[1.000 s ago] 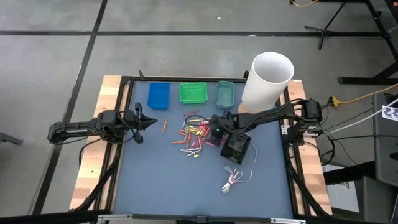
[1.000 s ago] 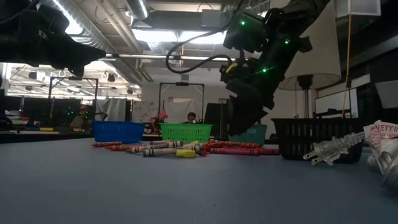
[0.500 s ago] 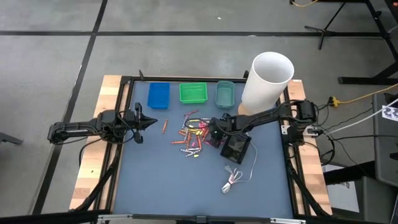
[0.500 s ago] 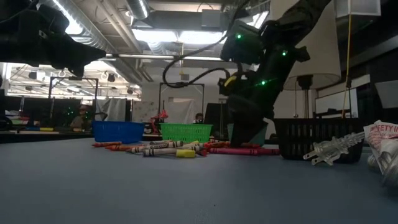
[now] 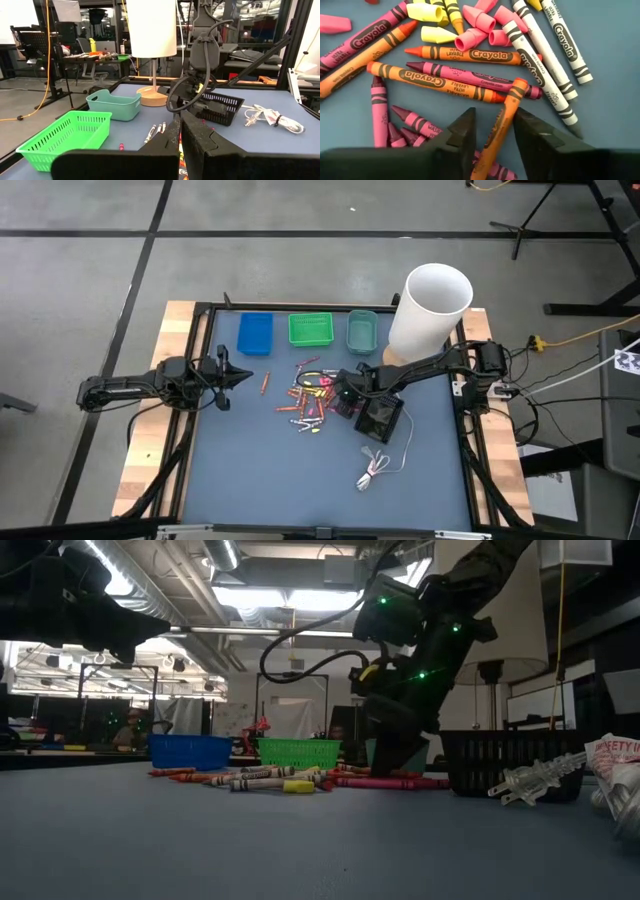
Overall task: Sort crayons
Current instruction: Put the orange crayon into the green bin
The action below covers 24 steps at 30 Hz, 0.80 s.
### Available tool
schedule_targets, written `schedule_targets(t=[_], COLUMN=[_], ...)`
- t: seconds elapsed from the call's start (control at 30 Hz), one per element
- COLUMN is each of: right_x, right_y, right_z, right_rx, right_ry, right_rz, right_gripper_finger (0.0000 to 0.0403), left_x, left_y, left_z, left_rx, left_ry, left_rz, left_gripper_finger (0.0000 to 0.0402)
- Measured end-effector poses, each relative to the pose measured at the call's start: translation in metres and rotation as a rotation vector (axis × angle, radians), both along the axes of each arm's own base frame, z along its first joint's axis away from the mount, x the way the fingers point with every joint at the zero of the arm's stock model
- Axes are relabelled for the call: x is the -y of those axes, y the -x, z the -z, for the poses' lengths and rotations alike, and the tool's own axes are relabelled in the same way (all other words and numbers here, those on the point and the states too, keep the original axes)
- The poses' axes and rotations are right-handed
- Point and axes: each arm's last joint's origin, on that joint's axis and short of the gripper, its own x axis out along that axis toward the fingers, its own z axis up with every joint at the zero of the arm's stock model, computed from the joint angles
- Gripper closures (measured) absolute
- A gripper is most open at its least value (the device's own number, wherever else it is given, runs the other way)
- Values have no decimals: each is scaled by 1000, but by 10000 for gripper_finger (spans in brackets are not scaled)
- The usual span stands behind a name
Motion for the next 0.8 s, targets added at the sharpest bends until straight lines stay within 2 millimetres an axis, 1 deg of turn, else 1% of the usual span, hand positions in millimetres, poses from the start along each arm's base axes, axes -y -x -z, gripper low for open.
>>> schedule_targets(t=[0.33, 0.43, 0.53, 0.63, 0.7, 0.8], right_x=[0, 0, 0, 0, 0, 0], right_y=[0, -1, -5, -9, -13, -21], right_z=[-1, -3, -9, -17, -26, -40], right_rx=[-3, -11, -8, -16, -19, -14], right_ry=[7, 8, 8, 8, 19, 41], right_rz=[-8, -8, -8, -9, -31, -76], right_gripper_finger=[371, 389, 389, 373, 367, 370], left_x=[0, 0, 0, 0, 0, 0], left_y=[0, 0, 0, 0, 0, 0], left_z=[0, 0, 0, 0, 0, 0], left_rx=[0, 0, 0, 0, 0, 1], left_ry=[0, 0, 0, 0, 0, 0], left_rz=[0, 0, 0, 0, 0, 0], left_gripper_finger=[401, 401, 401, 401, 401, 401])
